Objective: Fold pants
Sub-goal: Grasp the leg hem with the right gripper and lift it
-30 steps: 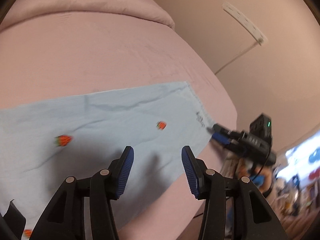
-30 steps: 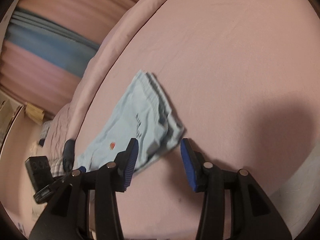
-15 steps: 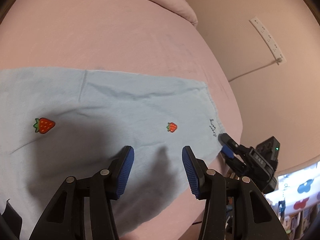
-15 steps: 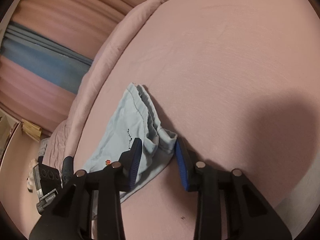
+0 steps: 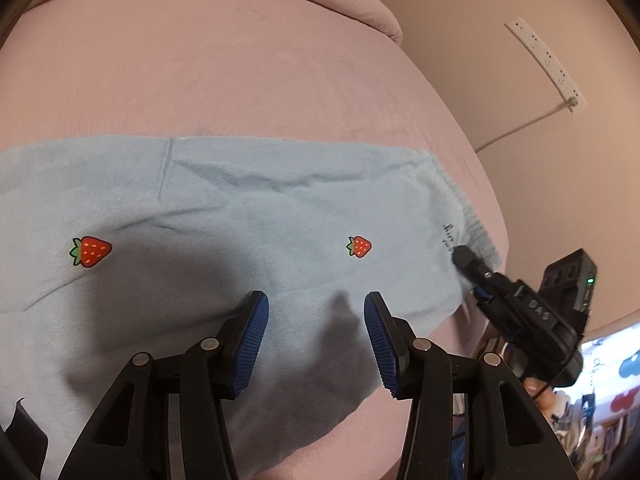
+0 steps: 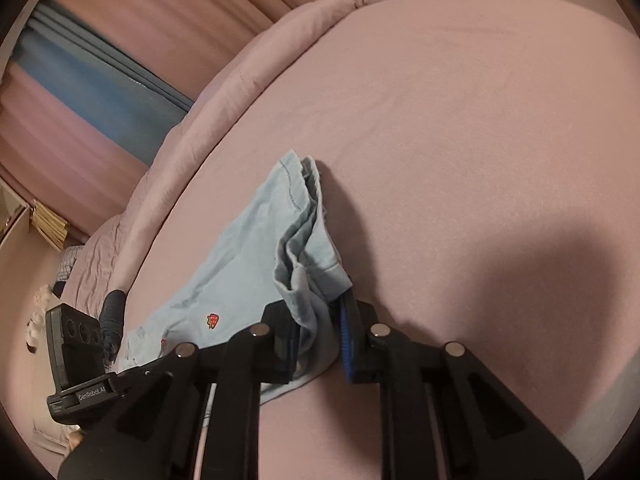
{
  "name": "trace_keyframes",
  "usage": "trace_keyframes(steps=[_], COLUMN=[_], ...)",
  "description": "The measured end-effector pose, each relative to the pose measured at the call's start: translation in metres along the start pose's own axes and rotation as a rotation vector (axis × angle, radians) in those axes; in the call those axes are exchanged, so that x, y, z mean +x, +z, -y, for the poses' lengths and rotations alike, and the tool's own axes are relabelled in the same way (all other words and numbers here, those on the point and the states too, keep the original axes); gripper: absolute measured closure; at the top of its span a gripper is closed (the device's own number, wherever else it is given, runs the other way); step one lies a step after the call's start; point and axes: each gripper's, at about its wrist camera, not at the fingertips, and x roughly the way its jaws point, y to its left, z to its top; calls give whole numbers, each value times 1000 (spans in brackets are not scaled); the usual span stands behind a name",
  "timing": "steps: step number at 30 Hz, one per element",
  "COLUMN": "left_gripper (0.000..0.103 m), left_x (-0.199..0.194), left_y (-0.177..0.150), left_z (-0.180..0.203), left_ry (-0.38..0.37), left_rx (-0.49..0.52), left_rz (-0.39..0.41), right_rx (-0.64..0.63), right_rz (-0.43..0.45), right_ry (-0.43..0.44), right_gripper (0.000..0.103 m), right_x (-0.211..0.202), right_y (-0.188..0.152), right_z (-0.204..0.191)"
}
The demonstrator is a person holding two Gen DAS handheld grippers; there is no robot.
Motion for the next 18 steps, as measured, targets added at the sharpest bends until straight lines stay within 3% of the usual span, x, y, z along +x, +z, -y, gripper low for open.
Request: trace_keyframes(steps=[12, 18], left_gripper=[54, 53], left_x=[-3, -13], left_y=[2, -1], left_z=[-8, -29], left_ry=[-43, -139], left_rx=[-29, -121], left_rz=[11, 28], right_rx=[-154, -245], right_rz=[8, -12], right_ry=[28, 42], right_gripper=[87, 87], right_x=[-14, -15], right_y=[10, 7], right_z=[-38, -65])
